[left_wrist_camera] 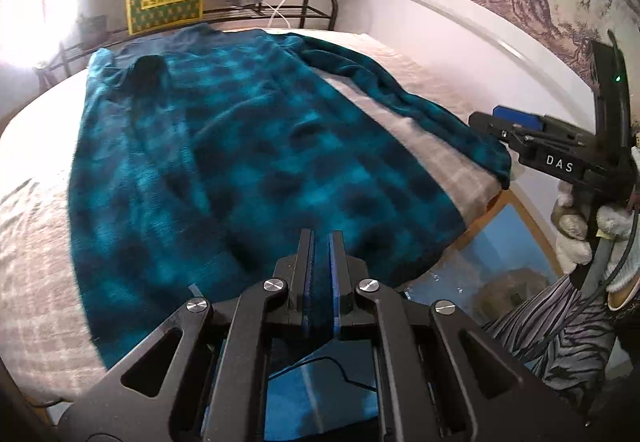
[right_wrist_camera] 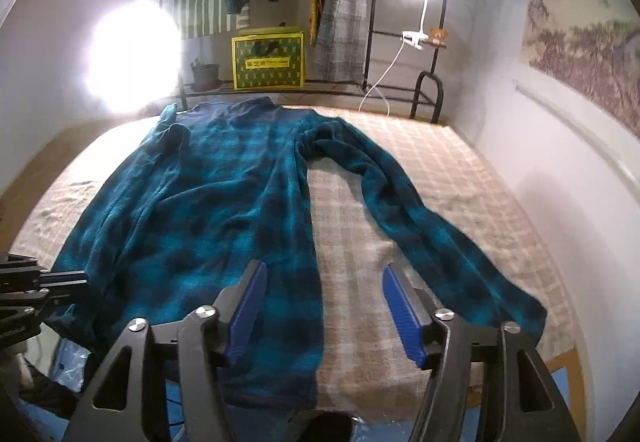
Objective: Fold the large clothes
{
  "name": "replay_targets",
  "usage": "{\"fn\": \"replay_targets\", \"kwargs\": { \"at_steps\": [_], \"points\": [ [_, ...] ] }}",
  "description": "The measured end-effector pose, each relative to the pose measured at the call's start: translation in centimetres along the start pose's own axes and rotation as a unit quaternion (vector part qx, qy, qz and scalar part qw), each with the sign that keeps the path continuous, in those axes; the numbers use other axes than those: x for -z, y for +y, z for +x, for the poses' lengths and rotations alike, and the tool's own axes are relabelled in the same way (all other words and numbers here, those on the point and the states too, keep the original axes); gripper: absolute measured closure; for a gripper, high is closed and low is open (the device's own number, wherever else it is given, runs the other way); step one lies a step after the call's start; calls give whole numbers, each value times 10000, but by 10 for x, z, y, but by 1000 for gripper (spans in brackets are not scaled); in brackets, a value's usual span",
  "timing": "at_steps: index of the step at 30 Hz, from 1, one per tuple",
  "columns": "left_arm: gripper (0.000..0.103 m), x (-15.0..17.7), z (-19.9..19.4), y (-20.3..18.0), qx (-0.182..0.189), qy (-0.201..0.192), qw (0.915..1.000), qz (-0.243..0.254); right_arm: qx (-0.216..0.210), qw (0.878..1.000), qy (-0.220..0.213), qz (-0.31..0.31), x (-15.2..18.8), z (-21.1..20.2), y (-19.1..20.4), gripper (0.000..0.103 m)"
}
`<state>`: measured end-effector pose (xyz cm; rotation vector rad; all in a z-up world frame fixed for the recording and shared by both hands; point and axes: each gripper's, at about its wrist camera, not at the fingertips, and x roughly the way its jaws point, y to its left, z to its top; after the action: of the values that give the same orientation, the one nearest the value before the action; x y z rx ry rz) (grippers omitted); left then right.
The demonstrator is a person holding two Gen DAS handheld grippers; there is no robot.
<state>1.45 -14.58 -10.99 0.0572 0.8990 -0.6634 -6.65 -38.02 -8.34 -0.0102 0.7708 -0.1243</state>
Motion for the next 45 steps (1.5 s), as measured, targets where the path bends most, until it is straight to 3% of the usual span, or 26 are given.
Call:
{"fn": "replay_targets", "kwargs": {
  "at_steps": [2, 4, 11, 16, 20, 23, 29, 32, 34, 36, 42, 45],
  "points": [
    [75, -5, 6, -5, 84, 6, 10000, 15, -93, 9998, 72, 148, 4, 6, -18, 38],
    [62, -10, 11, -9, 188, -8, 9998, 39, -148, 9990, 127, 412, 9, 12, -41, 38],
    [61, -28, 28, -25, 311, 12, 9991, 278, 127, 9877, 284, 1531, 25, 28, -141, 38],
    [61, -32, 39, -29, 368, 30, 9986, 372, 603, 9780, 300, 1973, 35, 34, -208, 27],
    [61, -31, 51, -29, 439, 104, 9985, 325, 586, 9590, 491, 2727, 56, 51, -264, 27],
    [61, -31, 57, -28, 471, 157, 9983, 292, 458, 9470, 662, 3111, 69, 66, -289, 27],
    [61, -30, 63, -27, 485, 204, 9982, 279, 364, 9351, 938, 3397, 85, 90, -310, 30],
    [61, -30, 65, -26, 469, 213, 9984, 249, 295, 9338, 1003, 3422, 86, 99, -313, 39],
    [61, -30, 66, -24, 453, 212, 9985, 219, 237, 9365, 1034, 3341, 85, 102, -310, 59],
    [61, -30, 65, -22, 431, 202, 9987, 188, 59, 9387, 1083, 3271, 82, 103, -305, 87],
    [61, -32, 56, -10, 413, 82, 9991, -16, -470, 9414, 385, 3319, 65, 62, -282, 94],
    [61, -35, 53, -3, 461, 28, 9987, -221, -1001, 9373, -38, 3338, 49, 32, -261, 94]
  ]
}}
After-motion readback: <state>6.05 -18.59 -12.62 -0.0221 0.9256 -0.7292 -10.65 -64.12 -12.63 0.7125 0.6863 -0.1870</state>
